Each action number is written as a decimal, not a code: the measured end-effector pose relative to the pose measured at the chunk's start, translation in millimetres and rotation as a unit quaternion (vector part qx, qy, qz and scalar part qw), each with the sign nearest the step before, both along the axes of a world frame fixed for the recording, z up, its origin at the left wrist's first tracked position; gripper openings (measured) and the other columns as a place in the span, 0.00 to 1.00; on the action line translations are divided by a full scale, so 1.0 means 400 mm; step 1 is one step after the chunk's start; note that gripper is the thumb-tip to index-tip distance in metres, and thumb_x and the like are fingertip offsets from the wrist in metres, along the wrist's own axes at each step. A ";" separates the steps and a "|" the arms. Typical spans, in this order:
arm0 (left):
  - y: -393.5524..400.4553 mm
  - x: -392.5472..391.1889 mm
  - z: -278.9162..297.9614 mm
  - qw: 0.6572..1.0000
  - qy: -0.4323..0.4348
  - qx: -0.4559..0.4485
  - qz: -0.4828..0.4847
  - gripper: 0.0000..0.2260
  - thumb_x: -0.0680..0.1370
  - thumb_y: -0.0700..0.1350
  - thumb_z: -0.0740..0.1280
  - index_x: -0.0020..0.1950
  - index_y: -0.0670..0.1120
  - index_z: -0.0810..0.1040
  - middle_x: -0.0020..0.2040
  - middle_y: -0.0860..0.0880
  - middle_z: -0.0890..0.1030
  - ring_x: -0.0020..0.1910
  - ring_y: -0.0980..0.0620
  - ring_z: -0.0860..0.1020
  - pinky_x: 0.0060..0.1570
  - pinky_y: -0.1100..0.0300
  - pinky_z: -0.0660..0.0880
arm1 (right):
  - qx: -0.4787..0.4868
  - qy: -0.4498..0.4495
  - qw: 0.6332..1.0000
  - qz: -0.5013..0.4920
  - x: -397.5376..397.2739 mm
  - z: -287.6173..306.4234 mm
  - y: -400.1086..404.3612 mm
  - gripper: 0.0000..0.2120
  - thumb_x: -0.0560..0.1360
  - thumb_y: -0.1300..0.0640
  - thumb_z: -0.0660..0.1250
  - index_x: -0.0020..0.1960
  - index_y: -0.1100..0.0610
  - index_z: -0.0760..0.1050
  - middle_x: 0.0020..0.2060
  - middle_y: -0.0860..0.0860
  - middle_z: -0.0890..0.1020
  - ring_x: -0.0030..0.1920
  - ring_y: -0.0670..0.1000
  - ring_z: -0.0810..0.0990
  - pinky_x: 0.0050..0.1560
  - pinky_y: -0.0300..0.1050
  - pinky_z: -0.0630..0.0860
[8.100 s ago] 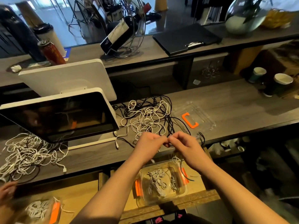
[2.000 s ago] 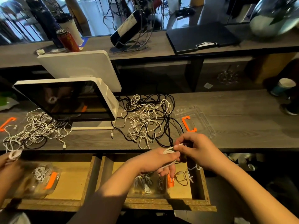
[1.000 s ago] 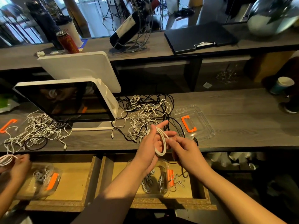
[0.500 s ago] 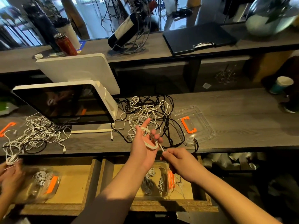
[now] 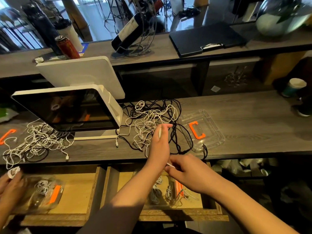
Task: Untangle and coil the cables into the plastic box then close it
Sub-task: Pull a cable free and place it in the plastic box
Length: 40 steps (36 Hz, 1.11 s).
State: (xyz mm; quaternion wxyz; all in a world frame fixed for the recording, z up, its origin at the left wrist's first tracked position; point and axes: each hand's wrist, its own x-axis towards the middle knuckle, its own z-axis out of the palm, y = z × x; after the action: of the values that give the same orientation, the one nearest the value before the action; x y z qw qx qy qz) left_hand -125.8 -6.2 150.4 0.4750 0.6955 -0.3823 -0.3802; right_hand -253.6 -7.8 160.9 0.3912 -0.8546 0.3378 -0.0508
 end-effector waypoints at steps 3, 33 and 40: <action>-0.016 0.006 -0.002 0.997 0.008 0.036 -0.072 0.24 0.84 0.60 0.47 0.56 0.50 0.79 0.40 0.54 0.70 0.38 0.58 0.69 0.38 0.60 0.66 | 0.034 -0.056 0.998 -0.015 -0.013 0.005 -0.006 0.07 0.78 0.54 0.64 0.43 0.55 0.77 0.30 0.50 0.77 0.30 0.45 0.72 0.33 0.42 0.66; 0.058 0.057 0.013 0.844 0.152 0.246 -0.451 0.18 0.86 0.57 0.54 0.65 0.53 0.79 0.40 0.49 0.78 0.35 0.56 0.71 0.36 0.64 0.69 | 0.064 -0.115 0.983 -0.126 -0.122 0.005 -0.106 0.06 0.73 0.50 0.73 0.44 0.52 0.81 0.36 0.50 0.82 0.35 0.44 0.78 0.38 0.40 0.75; 0.058 0.044 -0.008 0.919 0.165 0.194 -0.303 0.22 0.82 0.60 0.59 0.56 0.41 0.76 0.41 0.39 0.78 0.32 0.51 0.71 0.33 0.61 0.68 | 0.069 -0.134 0.977 -0.148 -0.102 -0.015 -0.098 0.07 0.77 0.50 0.69 0.44 0.53 0.80 0.37 0.52 0.82 0.38 0.49 0.80 0.42 0.46 0.77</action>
State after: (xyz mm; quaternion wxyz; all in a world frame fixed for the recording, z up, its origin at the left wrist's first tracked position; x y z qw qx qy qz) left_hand -108.3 17.0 147.1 0.2497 0.5523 -0.4096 -0.6818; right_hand -294.3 -46.9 155.0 0.4796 -0.7513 0.4074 -0.1989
